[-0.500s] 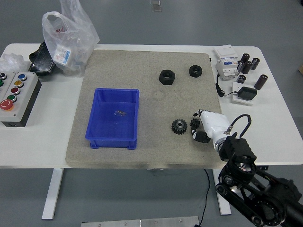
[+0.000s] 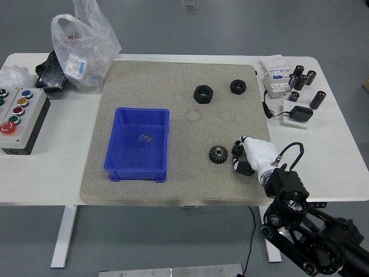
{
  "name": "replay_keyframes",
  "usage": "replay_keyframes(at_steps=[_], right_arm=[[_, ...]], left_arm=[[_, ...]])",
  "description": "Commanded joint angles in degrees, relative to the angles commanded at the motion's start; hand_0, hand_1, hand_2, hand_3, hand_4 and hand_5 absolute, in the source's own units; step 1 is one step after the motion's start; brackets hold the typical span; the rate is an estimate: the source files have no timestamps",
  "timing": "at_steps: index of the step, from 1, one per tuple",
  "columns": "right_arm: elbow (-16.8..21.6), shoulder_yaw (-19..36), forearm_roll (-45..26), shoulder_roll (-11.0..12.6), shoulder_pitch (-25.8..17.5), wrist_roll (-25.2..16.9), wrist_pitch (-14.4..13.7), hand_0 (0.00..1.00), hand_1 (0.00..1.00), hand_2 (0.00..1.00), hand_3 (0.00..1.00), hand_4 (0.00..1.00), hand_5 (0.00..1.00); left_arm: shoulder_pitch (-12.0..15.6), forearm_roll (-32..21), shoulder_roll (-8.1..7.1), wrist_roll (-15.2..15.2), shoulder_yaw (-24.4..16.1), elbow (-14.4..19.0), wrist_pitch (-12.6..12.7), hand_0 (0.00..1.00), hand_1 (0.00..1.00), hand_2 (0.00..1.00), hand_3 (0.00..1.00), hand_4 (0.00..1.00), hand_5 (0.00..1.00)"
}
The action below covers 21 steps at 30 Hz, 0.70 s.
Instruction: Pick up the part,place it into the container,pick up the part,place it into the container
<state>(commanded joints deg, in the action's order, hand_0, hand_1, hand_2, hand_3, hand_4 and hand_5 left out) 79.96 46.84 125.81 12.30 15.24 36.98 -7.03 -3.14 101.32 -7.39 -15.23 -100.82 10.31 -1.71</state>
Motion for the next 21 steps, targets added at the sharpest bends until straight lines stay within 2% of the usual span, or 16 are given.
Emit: replay_keyframes(at_steps=[1,6,7,11,15,18,21], right_arm=[[-0.1,0.0,0.0,0.0,0.0,0.0,-0.4,0.150,0.362,0.344,0.501,0.276,0.018],[-0.3,-0.3,-0.3,0.0,0.4,0.0,-2.2,0.150,0.362,0.344,0.501,0.276,0.018],[-0.5,-0.4,-0.3,0.0,0.6,0.0,-2.5,0.144,0.354,0.299,0.424,0.243,0.025],[-1.4,-2.2,-0.3,0.4,3.3,0.0,-3.2,0.144,0.354,0.299,0.424,0.243,0.025],[-1.3,-6.1,0.9,0.3,8.2,0.0,-3.4,0.147,0.353,0.291,0.414,0.234,0.031],[-0.9,-9.6,2.2,-1.2,12.4,0.0,-3.9,0.147,0.353,0.291,0.414,0.234,0.031],[-1.0,-13.7,2.9,-4.0,16.8,-0.3,-4.9,0.173,0.369,0.316,0.423,0.246,0.005]], left_arm=[[0.0,0.0,0.00,0.0,0.0,0.0,0.0,0.614,0.587,0.565,0.619,0.597,0.372],[-0.1,0.0,0.04,0.1,0.0,0.0,0.0,0.614,0.587,0.565,0.619,0.597,0.372],[-0.1,0.0,0.06,0.1,0.1,0.0,0.0,0.614,0.587,0.565,0.619,0.596,0.372],[-0.1,0.0,0.11,0.0,0.1,0.0,0.0,0.614,0.587,0.565,0.619,0.596,0.372],[-0.1,0.1,0.01,-0.1,0.0,0.0,0.0,0.614,0.587,0.565,0.620,0.595,0.372],[-0.2,0.0,-0.09,-0.1,0.2,0.0,0.0,0.614,0.587,0.565,0.620,0.595,0.372],[-0.5,-0.4,-0.06,-0.3,0.7,0.0,-0.1,0.615,0.587,0.565,0.620,0.596,0.375]])
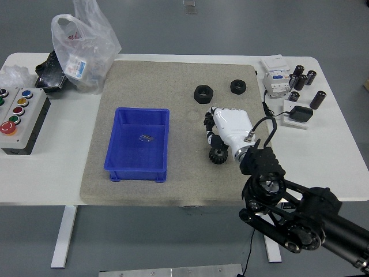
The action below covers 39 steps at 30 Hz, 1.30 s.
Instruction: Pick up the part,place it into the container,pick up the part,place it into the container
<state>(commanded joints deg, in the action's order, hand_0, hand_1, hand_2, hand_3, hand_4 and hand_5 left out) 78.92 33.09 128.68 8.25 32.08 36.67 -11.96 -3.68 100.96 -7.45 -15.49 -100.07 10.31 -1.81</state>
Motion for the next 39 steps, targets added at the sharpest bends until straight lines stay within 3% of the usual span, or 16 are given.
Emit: replay_keyframes(at_steps=[3,4,9,10,15,16,23,27,28,31,33,34,39], right_arm=[[-1.0,-4.3,-1.1,-2.9,4.1,-2.5,-1.4,0.173,0.369,0.316,0.423,0.246,0.005],[-1.3,-5.4,-1.5,-3.5,5.0,-3.2,-1.6,0.366,0.588,0.623,0.644,0.323,0.079],[-2.4,-12.2,-3.8,-5.8,9.7,-3.0,1.0,0.366,0.588,0.623,0.644,0.323,0.079],[-2.4,-13.2,-4.1,-5.8,10.1,-2.7,1.4,0.551,0.754,0.790,0.871,0.448,0.254],[-2.1,-15.7,-4.3,-5.8,10.9,-1.9,1.4,0.551,0.754,0.790,0.871,0.448,0.254],[-2.1,-15.8,-4.4,-5.8,10.9,-1.9,1.3,0.617,0.806,0.877,0.974,0.546,0.287],[-2.4,-13.9,-4.7,-5.3,9.4,-1.4,-0.1,0.602,0.803,0.878,0.971,0.577,0.272],[-1.1,-9.6,-5.2,-3.1,5.7,-1.3,-4.0,0.602,0.803,0.878,0.971,0.577,0.272],[-0.6,-8.2,-5.6,-2.2,4.6,-1.1,-4.7,0.443,0.725,0.839,0.928,0.594,0.276],[1.3,-3.6,-8.0,1.1,0.7,-0.3,-6.1,0.443,0.725,0.839,0.928,0.594,0.276],[2.6,-0.3,-9.8,3.4,-2.0,0.3,-5.8,0.443,0.725,0.839,0.928,0.594,0.276],[3.0,1.1,-10.6,4.4,-3.2,0.3,-5.4,0.341,0.674,0.848,0.930,0.710,0.293],[7.0,7.9,-10.0,8.8,-10.0,0.3,-2.0,0.341,0.674,0.848,0.930,0.710,0.293]], left_arm=[[-0.2,-0.4,0.09,-0.1,0.5,0.0,-0.1,0.615,0.587,0.565,0.620,0.596,0.375],[-0.3,-0.4,0.10,-0.2,0.6,0.0,-0.1,0.615,0.587,0.565,0.620,0.596,0.375],[0.0,-0.7,0.30,-0.4,0.6,0.0,0.1,0.615,0.587,0.565,0.620,0.596,0.375],[0.1,-0.6,0.35,-0.5,0.4,0.0,0.1,0.615,0.587,0.564,0.620,0.595,0.376],[0.6,0.3,0.60,-0.9,-0.6,0.0,0.2,0.615,0.587,0.564,0.620,0.595,0.376],[0.6,0.3,0.62,-0.9,-0.7,0.0,0.2,0.615,0.587,0.564,0.620,0.592,0.381],[0.3,0.2,0.52,-0.6,-0.6,0.0,0.2,0.615,0.587,0.564,0.620,0.592,0.382],[0.1,0.2,0.56,-0.4,-0.6,0.0,0.2,0.615,0.587,0.564,0.620,0.592,0.382],[0.1,0.2,0.60,-0.4,-0.6,0.0,0.2,0.615,0.587,0.564,0.620,0.592,0.384],[0.2,0.4,0.77,-0.3,-0.9,0.0,0.2,0.615,0.587,0.564,0.620,0.592,0.384],[0.4,0.8,0.89,-0.4,-1.4,0.0,0.3,0.615,0.587,0.564,0.620,0.592,0.384],[0.5,1.0,0.93,-0.4,-1.6,0.0,0.3,0.615,0.587,0.564,0.620,0.589,0.385],[0.5,1.8,0.92,-0.3,-2.3,0.0,0.4,0.615,0.587,0.564,0.620,0.589,0.385]])
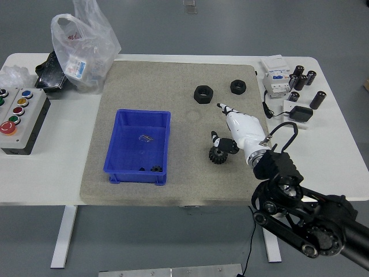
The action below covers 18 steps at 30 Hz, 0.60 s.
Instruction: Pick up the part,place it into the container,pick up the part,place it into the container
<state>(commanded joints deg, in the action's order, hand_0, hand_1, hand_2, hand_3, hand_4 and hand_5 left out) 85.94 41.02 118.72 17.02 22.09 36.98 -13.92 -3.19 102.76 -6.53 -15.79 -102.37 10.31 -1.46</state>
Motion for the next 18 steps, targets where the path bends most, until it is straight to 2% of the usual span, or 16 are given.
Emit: replay_keyframes(at_steps=[1,4,6,7,14,18], right_arm=[[0.9,1.1,0.3,0.3,-1.2,0.0,0.7,0.360,0.740,0.926,0.989,0.895,0.437],[2.9,3.5,1.4,0.7,-4.5,0.0,2.2,0.360,0.740,0.926,0.989,0.895,0.437],[3.0,3.1,1.6,0.7,-4.9,0.0,2.9,0.360,0.740,0.926,0.989,0.895,0.437],[2.9,2.7,1.6,0.6,-4.8,0.0,3.2,0.363,0.766,0.963,0.998,0.935,0.476],[-1.2,-3.6,0.0,-1.6,-1.6,0.0,5.2,0.363,0.770,0.977,0.998,0.939,0.476],[-3.6,-5.5,-0.6,-2.5,-0.4,0.0,5.6,0.363,0.770,0.977,0.998,0.939,0.476]], left_arm=[[-0.1,0.0,-0.03,0.1,0.0,0.0,0.0,0.614,0.586,0.564,0.619,0.583,0.384],[-0.2,0.1,-0.07,0.2,0.1,0.0,0.0,0.614,0.586,0.564,0.619,0.583,0.384],[-0.3,0.2,-0.05,0.2,0.0,0.0,-0.1,0.614,0.586,0.564,0.619,0.583,0.384],[-0.3,0.3,-0.05,0.2,0.0,0.0,-0.1,0.614,0.586,0.564,0.618,0.577,0.386],[-0.5,0.5,-0.08,0.2,0.1,0.0,-0.1,0.614,0.586,0.563,0.616,0.569,0.393],[-0.4,0.6,-0.08,0.1,0.1,0.0,-0.1,0.614,0.586,0.563,0.616,0.569,0.393]])
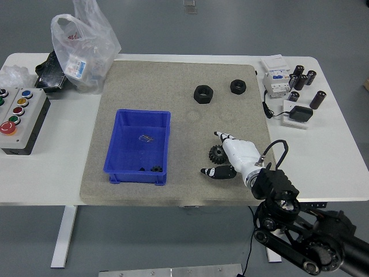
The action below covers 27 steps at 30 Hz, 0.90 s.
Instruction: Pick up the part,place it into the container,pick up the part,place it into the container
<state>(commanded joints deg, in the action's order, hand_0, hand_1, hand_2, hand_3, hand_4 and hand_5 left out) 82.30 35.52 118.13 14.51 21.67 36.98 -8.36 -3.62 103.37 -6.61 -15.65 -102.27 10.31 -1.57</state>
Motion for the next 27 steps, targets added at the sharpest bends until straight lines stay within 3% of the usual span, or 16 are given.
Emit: replay_keyframes(at_steps=[6,7,12,13,18,19,24,25,27], right_arm=[[-2.6,1.0,2.9,-0.6,0.8,0.0,0.8,0.359,0.761,0.965,0.996,0.932,0.468],[-2.7,1.0,3.1,-0.5,0.9,0.0,0.8,0.290,0.609,0.750,0.817,0.658,0.336],[-3.4,0.4,2.9,-0.6,1.0,0.0,-1.1,0.290,0.609,0.750,0.817,0.658,0.336],[-3.6,0.1,2.7,-0.7,1.0,0.0,-1.4,0.236,0.477,0.528,0.608,0.133,0.255],[-4.3,-1.2,1.6,-0.8,1.2,0.0,-1.7,0.236,0.477,0.528,0.608,0.133,0.255],[-4.4,-1.4,1.5,-0.8,1.2,0.0,-1.8,0.227,0.449,0.432,0.542,0.105,0.162],[-4.4,-1.8,1.8,-0.7,1.5,0.0,-3.7,0.227,0.449,0.432,0.542,0.105,0.162],[-4.4,-1.8,2.0,-0.6,1.6,0.0,-4.1,0.217,0.410,0.316,0.393,0.185,0.103],[-4.2,-1.8,2.5,-0.5,2.3,0.0,-5.1,0.217,0.410,0.316,0.393,0.185,0.103]], left_arm=[[0.0,0.1,0.06,-0.1,-0.1,0.0,0.0,0.614,0.586,0.563,0.616,0.565,0.395],[0.0,0.0,0.05,-0.1,-0.1,0.0,0.0,0.613,0.586,0.563,0.616,0.556,0.391],[-0.1,0.0,0.09,-0.1,0.0,0.0,0.0,0.613,0.586,0.563,0.616,0.556,0.391],[-0.1,0.0,0.11,-0.1,0.1,0.0,0.0,0.613,0.585,0.563,0.615,0.534,0.396],[-0.1,-0.1,0.09,0.0,0.2,0.0,0.0,0.613,0.585,0.563,0.615,0.534,0.396],[-0.1,-0.1,0.08,0.0,0.1,0.0,0.0,0.614,0.586,0.563,0.615,0.518,0.404],[-0.1,-0.3,0.07,0.1,0.3,0.0,0.0,0.614,0.586,0.563,0.615,0.518,0.404],[-0.1,-0.3,0.09,0.1,0.3,0.0,0.0,0.614,0.586,0.564,0.615,0.513,0.408],[-0.2,-0.4,0.12,0.1,0.3,0.0,0.0,0.614,0.586,0.564,0.615,0.513,0.408]])
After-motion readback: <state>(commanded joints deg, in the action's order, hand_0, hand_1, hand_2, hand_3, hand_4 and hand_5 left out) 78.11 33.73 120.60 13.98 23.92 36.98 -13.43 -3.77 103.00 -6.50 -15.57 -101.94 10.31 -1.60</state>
